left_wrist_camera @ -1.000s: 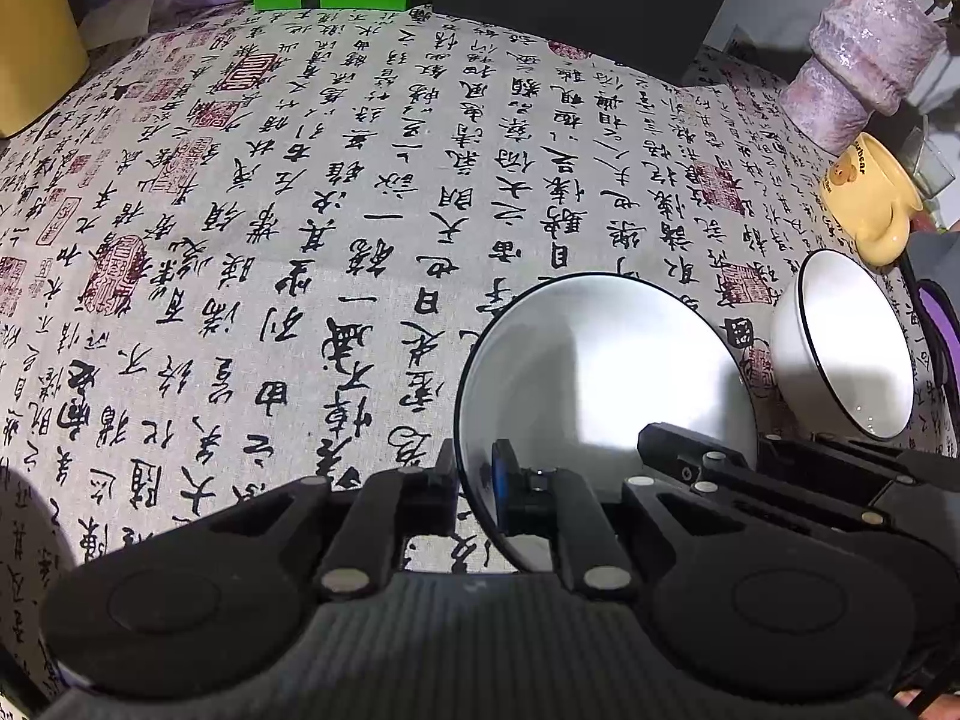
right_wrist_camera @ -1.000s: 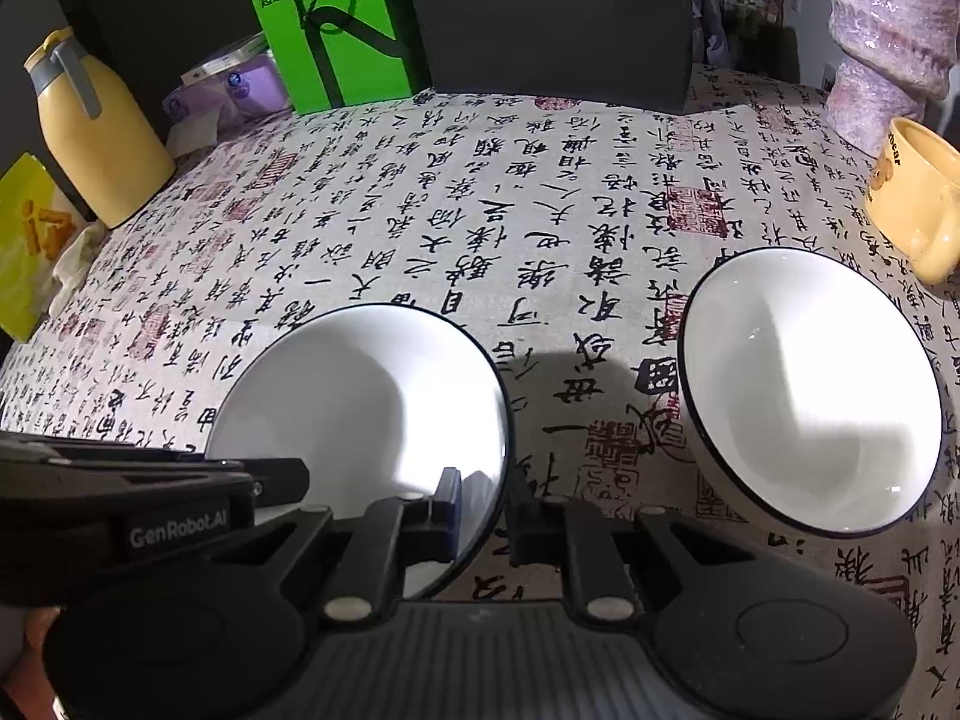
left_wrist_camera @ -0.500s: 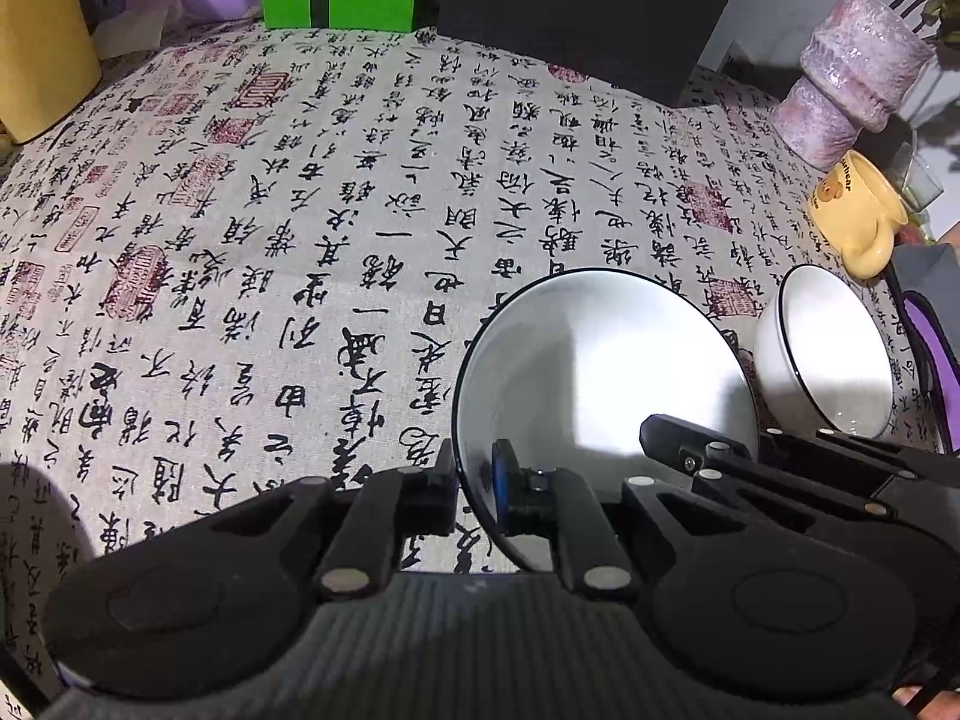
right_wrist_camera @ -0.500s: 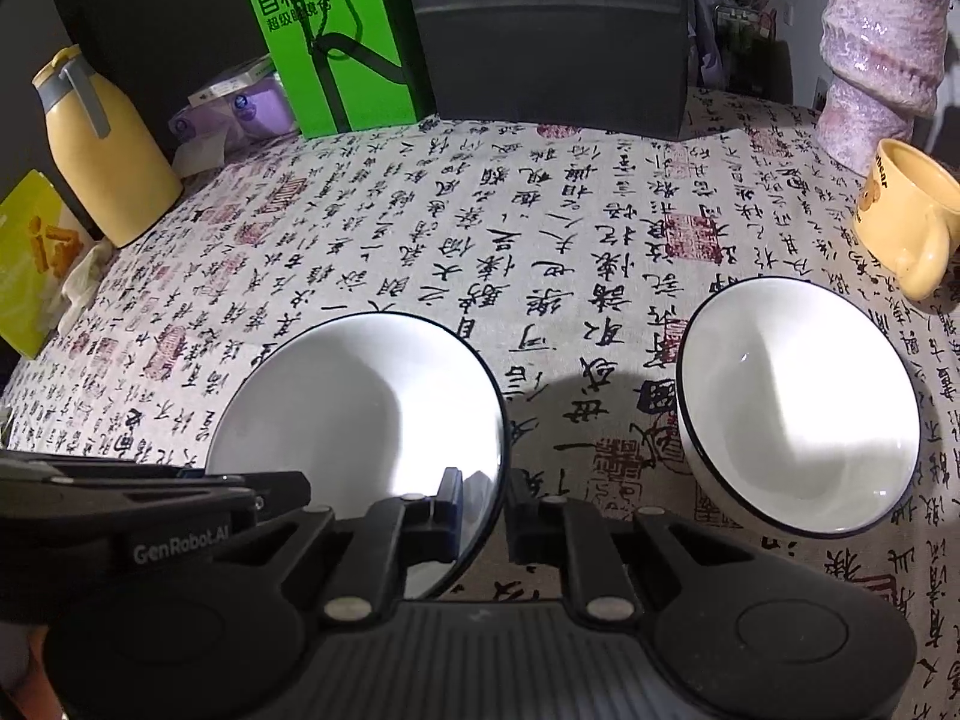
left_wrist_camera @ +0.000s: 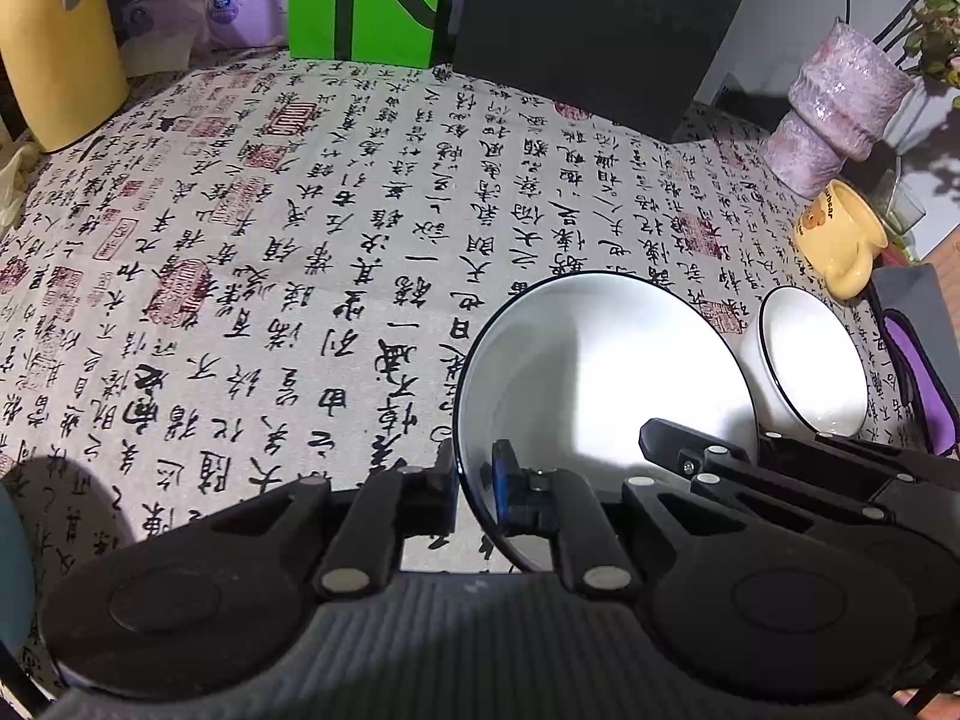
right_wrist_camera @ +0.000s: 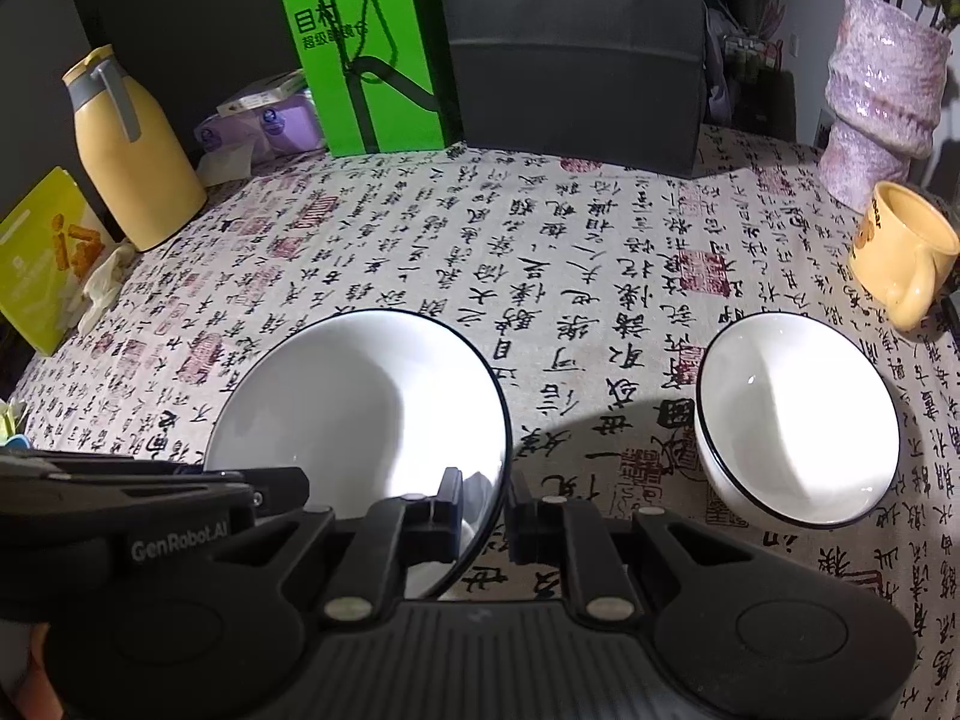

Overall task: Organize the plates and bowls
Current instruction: 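Lift the white bowl with both grippers toward the blue bowl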

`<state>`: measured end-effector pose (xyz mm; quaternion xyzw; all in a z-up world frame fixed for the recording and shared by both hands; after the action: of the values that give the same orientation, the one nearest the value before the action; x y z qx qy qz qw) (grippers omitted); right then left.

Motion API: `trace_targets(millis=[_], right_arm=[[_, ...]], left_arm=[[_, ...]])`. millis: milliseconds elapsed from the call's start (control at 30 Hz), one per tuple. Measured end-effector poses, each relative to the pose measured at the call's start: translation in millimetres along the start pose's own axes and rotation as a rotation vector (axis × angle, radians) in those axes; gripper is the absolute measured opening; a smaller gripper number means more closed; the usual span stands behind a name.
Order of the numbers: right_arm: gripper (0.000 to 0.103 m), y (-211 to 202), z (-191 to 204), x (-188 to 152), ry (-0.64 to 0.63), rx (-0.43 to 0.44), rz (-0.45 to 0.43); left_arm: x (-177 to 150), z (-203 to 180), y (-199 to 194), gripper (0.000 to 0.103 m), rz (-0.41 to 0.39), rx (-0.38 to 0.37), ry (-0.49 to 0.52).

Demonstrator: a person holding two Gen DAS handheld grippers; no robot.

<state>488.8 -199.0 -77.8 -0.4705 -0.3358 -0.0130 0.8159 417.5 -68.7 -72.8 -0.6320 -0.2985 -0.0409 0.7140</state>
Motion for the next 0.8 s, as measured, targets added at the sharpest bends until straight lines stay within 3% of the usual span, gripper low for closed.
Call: trace_targets(millis=[800], right_arm=[[0.013, -19.1, 60.9, -6.0, -0.069, 0.017, -0.033]], left_arm=[[-19.8, 53.4, -41.3, 0.012, -0.061, 0.005, -0.056]])
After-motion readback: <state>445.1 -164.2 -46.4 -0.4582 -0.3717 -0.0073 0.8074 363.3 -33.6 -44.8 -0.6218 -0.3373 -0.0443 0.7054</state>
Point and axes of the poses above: each gripper's, at about its wrist camera, not at the fingertips, and y roughly the way its jaws point, z to its left, x to its top, the point moved 4 cm from there along y, roughly the way its jaws point, and after that the axes turned 11 degrees about x, right-handed, at the moved point
